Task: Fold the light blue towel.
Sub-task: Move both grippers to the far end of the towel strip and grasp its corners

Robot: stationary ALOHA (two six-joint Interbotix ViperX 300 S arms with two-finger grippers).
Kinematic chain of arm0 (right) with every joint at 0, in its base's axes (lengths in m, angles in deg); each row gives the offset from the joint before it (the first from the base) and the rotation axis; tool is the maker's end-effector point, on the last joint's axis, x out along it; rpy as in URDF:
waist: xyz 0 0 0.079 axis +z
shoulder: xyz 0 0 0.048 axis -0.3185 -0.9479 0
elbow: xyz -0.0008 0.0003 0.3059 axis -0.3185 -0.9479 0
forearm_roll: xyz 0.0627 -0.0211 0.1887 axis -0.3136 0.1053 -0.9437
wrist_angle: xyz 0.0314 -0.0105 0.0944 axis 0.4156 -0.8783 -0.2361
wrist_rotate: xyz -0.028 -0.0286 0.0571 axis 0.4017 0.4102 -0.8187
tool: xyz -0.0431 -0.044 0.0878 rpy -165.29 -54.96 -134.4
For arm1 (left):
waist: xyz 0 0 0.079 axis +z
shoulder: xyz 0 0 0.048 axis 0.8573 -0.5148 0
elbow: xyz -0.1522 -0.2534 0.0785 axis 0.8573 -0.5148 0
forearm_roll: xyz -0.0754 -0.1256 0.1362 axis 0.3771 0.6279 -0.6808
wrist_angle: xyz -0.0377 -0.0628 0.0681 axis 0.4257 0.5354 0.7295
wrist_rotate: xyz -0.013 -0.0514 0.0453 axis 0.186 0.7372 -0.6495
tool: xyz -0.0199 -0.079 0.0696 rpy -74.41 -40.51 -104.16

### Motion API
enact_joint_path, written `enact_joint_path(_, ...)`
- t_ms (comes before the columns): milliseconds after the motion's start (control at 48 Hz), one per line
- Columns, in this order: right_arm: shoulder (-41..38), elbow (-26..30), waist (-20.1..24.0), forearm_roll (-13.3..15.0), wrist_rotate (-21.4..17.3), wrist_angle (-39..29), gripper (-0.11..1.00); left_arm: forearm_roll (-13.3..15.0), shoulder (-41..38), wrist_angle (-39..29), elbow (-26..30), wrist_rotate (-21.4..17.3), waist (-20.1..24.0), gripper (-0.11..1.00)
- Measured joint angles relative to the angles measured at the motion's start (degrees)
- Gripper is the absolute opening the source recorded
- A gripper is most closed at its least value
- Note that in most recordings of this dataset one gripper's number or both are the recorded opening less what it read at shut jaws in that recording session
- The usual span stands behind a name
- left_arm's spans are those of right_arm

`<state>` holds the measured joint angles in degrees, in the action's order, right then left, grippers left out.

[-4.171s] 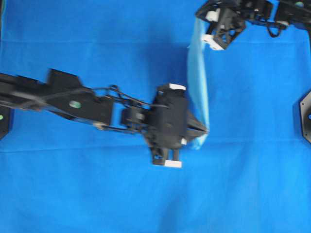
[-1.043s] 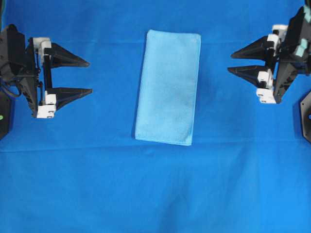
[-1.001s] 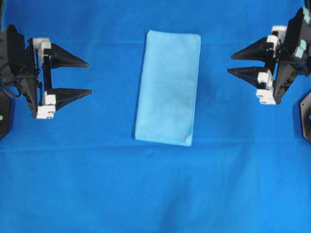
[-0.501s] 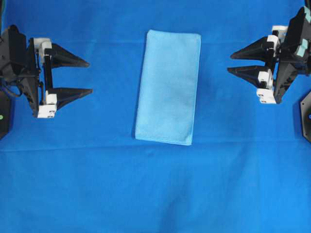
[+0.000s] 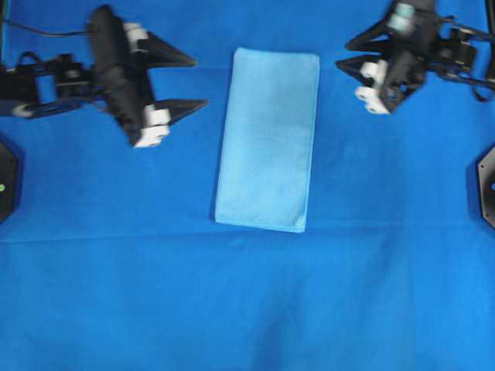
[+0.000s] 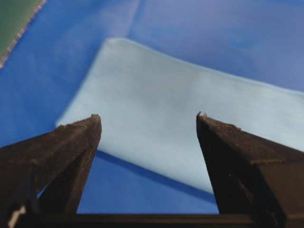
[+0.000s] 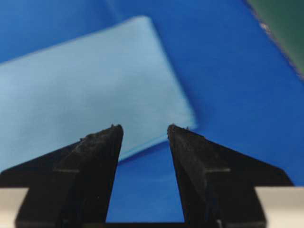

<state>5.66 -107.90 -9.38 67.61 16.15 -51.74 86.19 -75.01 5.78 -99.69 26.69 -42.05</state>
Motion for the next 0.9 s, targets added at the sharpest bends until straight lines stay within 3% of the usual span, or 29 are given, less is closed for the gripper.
enact_joint_path(188,-10.2,6.2,-2.7,2.5,0.0,-1.1,0.5,0.0,-10.7,-1.1,7.7,-1.1,4.7,0.77)
enact_joint_path(417,-20.8,9.7,-4.0,3.0,0.0,0.2,0.5,0.0,-22.2,-1.1,14.0,-1.5,7.4,0.77)
enact_joint_path(667,-27.5,10.5,-4.2,3.1,0.0,4.7,0.5,0.0,-30.9,-1.1,17.2,-1.5,10.1,0.77)
enact_joint_path(897,-29.8,11.9,-5.8,3.0,-0.1,5.4,0.49,0.0,-32.5,-0.9,17.8,-1.8,11.9,0.71)
